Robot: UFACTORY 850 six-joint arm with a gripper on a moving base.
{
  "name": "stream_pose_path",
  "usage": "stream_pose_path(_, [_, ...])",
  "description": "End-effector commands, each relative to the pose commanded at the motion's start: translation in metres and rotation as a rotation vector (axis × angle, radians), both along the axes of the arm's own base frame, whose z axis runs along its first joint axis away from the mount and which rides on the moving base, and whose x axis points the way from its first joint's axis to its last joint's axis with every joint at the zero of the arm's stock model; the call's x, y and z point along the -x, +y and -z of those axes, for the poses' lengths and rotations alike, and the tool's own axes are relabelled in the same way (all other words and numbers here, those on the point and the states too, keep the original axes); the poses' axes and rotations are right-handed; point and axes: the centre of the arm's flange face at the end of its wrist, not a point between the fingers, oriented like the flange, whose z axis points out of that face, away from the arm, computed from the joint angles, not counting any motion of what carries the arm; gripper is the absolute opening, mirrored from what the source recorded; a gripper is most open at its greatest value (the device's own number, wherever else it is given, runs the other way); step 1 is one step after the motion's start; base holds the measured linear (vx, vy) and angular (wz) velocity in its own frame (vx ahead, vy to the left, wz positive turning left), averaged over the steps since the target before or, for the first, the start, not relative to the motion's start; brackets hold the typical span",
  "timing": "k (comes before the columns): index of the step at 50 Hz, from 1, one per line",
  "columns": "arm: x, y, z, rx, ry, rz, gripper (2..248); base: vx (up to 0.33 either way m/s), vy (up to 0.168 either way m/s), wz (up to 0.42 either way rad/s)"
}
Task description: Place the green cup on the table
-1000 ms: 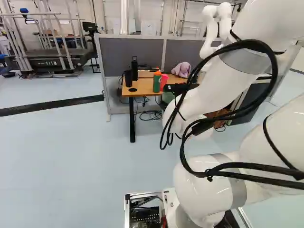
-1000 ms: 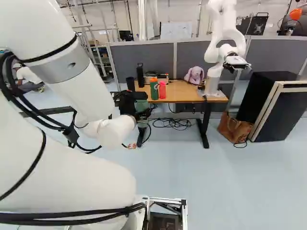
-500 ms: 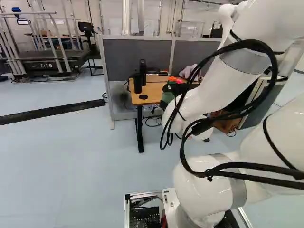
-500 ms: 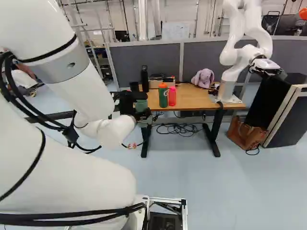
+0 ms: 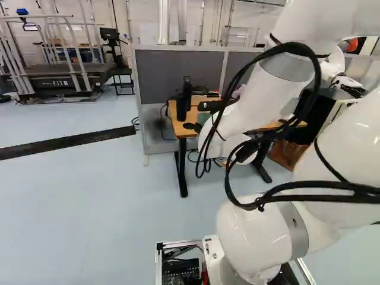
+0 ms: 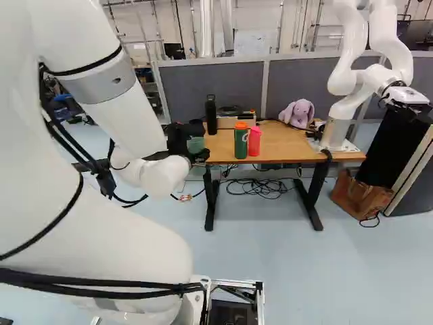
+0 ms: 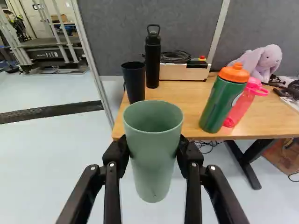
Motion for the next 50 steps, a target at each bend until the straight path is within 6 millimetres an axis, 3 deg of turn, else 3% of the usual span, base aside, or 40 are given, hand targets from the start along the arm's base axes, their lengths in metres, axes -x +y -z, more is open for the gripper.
stream_pose_path(50, [-0.106, 0.002, -0.007, -0.027, -0.052, 0.066, 122, 0.0, 0.0, 0.0])
